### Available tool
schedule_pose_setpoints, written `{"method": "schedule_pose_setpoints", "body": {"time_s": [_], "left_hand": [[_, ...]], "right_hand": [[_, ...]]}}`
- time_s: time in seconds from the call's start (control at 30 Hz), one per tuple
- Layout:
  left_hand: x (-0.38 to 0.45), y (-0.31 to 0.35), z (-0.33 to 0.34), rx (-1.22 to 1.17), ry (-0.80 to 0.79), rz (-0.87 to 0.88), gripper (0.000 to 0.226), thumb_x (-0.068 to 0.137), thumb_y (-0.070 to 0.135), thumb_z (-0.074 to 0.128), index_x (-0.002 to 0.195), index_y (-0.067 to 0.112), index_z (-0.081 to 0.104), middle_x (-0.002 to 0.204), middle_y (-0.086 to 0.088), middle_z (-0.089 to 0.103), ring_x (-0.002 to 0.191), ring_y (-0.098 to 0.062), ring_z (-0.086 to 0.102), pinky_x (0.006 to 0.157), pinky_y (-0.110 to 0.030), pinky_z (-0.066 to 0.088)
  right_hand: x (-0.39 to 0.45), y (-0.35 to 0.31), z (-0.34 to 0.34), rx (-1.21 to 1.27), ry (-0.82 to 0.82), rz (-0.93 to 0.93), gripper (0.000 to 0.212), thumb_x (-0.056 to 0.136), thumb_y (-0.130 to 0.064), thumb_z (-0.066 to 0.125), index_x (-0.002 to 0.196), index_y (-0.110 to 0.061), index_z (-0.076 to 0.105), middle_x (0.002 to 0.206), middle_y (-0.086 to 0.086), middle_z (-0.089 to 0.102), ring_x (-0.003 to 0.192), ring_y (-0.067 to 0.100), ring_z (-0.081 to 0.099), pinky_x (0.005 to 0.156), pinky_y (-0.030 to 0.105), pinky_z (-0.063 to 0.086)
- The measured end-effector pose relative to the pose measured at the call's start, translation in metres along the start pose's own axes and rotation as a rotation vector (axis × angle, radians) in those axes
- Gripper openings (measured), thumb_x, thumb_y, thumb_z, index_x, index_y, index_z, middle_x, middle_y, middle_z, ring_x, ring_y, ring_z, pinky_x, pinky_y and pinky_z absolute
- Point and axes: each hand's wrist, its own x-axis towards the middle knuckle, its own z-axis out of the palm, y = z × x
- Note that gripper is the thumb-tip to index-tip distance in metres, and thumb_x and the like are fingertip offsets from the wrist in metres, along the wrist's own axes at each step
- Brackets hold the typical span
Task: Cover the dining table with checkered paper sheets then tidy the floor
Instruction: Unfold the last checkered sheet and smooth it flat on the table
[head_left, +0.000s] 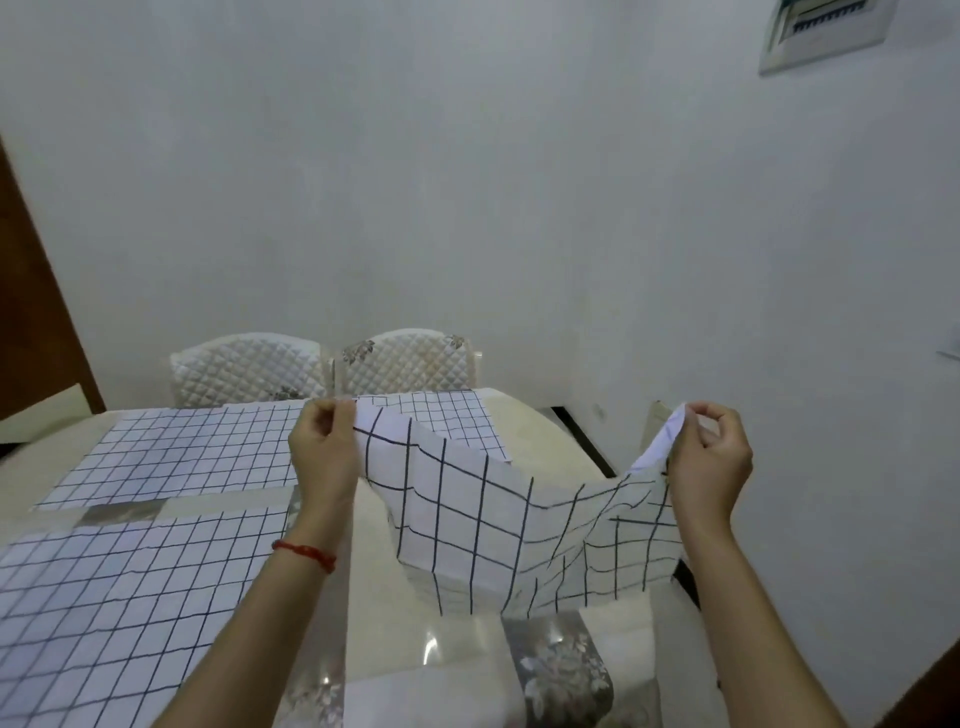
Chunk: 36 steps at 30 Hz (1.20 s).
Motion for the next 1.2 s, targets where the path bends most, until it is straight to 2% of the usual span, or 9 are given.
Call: {"method": "schedule_pose_setpoints", "body": {"time_s": [0.1, 0.17, 0.23, 0.33, 0.53, 0.67, 0.9, 1.03, 1.2], "left_hand": [[0.016, 0.002, -0.013, 0.12, 0.073, 0.05, 0.025, 0.086, 0.021, 0.055, 0.062, 0.026, 0.05, 0.064, 0.006, 0.05, 0.06, -0.007, 0.044, 0.057, -0.023, 0.038], [0.025, 0.0, -0.022, 0.194, 0.13, 0.064, 0.026, 0.085, 0.022, 0.055, 0.06, 0.026, 0.049, 0.063, 0.006, 0.051, 0.059, -0.007, 0.044, 0.056, -0.024, 0.037], [0.031, -0.004, -0.029, 0.273, 0.17, 0.079, 0.025, 0.085, 0.021, 0.055, 0.06, 0.025, 0.05, 0.063, 0.006, 0.052, 0.06, -0.009, 0.045, 0.055, -0.024, 0.036], [0.038, -0.017, -0.033, 0.405, 0.201, 0.068, 0.018, 0.087, 0.022, 0.055, 0.071, 0.013, 0.056, 0.065, 0.002, 0.053, 0.065, -0.015, 0.047, 0.057, -0.026, 0.034], [0.052, -0.071, -0.033, 0.585, 0.173, -0.03, 0.019, 0.088, 0.023, 0.054, 0.076, 0.009, 0.055, 0.072, -0.004, 0.056, 0.069, -0.021, 0.049, 0.052, -0.024, 0.031], [0.069, -0.121, -0.035, 0.696, 0.129, -0.12, 0.022, 0.09, 0.024, 0.052, 0.077, 0.007, 0.056, 0.074, -0.007, 0.059, 0.064, -0.021, 0.05, 0.052, -0.026, 0.033], [0.091, -0.208, -0.037, 0.82, 0.028, -0.215, 0.024, 0.094, 0.021, 0.046, 0.082, 0.003, 0.055, 0.073, -0.012, 0.058, 0.068, -0.03, 0.054, 0.057, -0.029, 0.038], [0.096, -0.253, -0.043, 0.844, 0.002, -0.275, 0.023, 0.094, 0.022, 0.043, 0.08, 0.006, 0.05, 0.066, -0.01, 0.054, 0.061, -0.027, 0.049, 0.049, -0.027, 0.03], [0.097, -0.297, -0.057, 0.803, -0.053, -0.372, 0.021, 0.094, 0.031, 0.043, 0.078, 0.018, 0.041, 0.065, -0.003, 0.053, 0.061, -0.024, 0.051, 0.049, -0.026, 0.034]], "right_hand": [[0.018, 0.004, 0.006, -0.106, -0.068, 0.004, 0.009, 0.089, -0.019, 0.054, 0.089, -0.011, 0.059, 0.064, 0.006, 0.061, 0.058, 0.026, 0.057, 0.058, 0.036, 0.048], [0.032, 0.008, 0.011, -0.204, -0.115, 0.023, 0.01, 0.088, -0.022, 0.054, 0.091, -0.014, 0.06, 0.077, 0.013, 0.065, 0.073, 0.033, 0.06, 0.066, 0.041, 0.05], [0.045, 0.013, 0.017, -0.303, -0.169, 0.035, 0.012, 0.087, -0.021, 0.054, 0.092, -0.015, 0.062, 0.09, 0.015, 0.067, 0.085, 0.034, 0.06, 0.072, 0.038, 0.047], [0.058, 0.026, 0.03, -0.4, -0.248, 0.031, 0.013, 0.087, -0.018, 0.052, 0.09, -0.014, 0.064, 0.095, 0.017, 0.067, 0.091, 0.036, 0.059, 0.073, 0.036, 0.043], [0.058, 0.079, 0.067, -0.537, -0.377, 0.061, 0.012, 0.088, -0.016, 0.051, 0.089, -0.012, 0.062, 0.097, 0.019, 0.066, 0.085, 0.033, 0.055, 0.066, 0.031, 0.034], [0.052, 0.126, 0.097, -0.621, -0.461, 0.081, 0.013, 0.09, -0.015, 0.05, 0.092, -0.009, 0.061, 0.096, 0.019, 0.065, 0.073, 0.025, 0.046, 0.064, 0.03, 0.035], [0.032, 0.208, 0.147, -0.744, -0.561, 0.129, 0.012, 0.092, -0.015, 0.047, 0.091, -0.01, 0.059, 0.083, 0.013, 0.059, 0.07, 0.026, 0.049, 0.06, 0.03, 0.036], [0.012, 0.254, 0.168, -0.792, -0.576, 0.177, 0.012, 0.093, -0.015, 0.044, 0.09, -0.015, 0.055, 0.076, 0.013, 0.057, 0.062, 0.026, 0.046, 0.05, 0.027, 0.029], [-0.012, 0.306, 0.185, -0.824, -0.599, 0.27, 0.013, 0.094, -0.018, 0.044, 0.093, -0.015, 0.056, 0.079, 0.018, 0.06, 0.066, 0.029, 0.051, 0.057, 0.031, 0.038]]}}
